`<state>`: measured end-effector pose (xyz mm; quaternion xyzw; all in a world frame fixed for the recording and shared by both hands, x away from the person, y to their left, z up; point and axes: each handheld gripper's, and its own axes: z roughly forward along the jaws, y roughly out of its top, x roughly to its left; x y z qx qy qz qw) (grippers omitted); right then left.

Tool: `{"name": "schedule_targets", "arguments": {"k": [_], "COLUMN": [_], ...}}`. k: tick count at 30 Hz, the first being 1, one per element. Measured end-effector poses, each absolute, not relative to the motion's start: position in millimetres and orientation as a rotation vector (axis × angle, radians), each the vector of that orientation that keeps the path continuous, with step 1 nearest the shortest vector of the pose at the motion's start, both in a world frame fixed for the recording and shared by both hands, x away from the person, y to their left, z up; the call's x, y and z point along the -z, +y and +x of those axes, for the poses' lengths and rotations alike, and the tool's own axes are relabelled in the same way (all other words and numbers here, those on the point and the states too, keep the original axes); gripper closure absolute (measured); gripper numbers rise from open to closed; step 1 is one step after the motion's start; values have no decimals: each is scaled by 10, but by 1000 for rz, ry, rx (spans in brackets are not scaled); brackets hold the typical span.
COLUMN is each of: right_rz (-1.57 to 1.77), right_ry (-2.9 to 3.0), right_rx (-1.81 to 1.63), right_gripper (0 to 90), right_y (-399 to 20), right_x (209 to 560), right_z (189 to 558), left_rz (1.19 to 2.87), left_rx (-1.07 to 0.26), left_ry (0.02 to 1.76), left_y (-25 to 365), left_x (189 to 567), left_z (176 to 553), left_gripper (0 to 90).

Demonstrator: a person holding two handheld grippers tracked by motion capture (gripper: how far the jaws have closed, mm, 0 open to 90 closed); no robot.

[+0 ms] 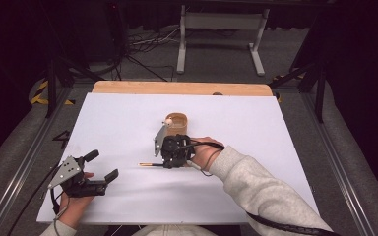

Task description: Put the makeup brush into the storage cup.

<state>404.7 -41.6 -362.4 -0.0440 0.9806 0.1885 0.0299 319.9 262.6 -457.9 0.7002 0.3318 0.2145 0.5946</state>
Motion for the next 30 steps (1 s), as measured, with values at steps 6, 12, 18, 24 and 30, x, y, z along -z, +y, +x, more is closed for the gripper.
{"name": "schedule_targets", "arguments": {"k": [6, 12, 18, 24, 30], "right_rz": [-81, -16, 57, 127, 209], "right_ry": [2968, 2900, 2779, 2683, 2616], "right_rx": [-746, -913, -1158, -1290, -1421], "right_gripper": [836, 836, 836, 836, 836], "right_y": [-555, -715, -886, -996, -1088], "right_x": [3533, 3449, 3425, 3428, 3450], "right_z": [4063, 4079, 4079, 4085, 4118], "left_rz": [1633, 1635, 1633, 1634, 1636], "left_rx": [-500, -499, -499, -497, -496], "left_ry": [769, 771, 771, 772, 774], "left_y": [2626, 2627, 2625, 2627, 2623], "left_x": [4579, 4580, 4580, 4580, 4582], "left_z": [3201, 3202, 3201, 3203, 3201], "left_gripper": [1, 2, 1, 2, 2]}}
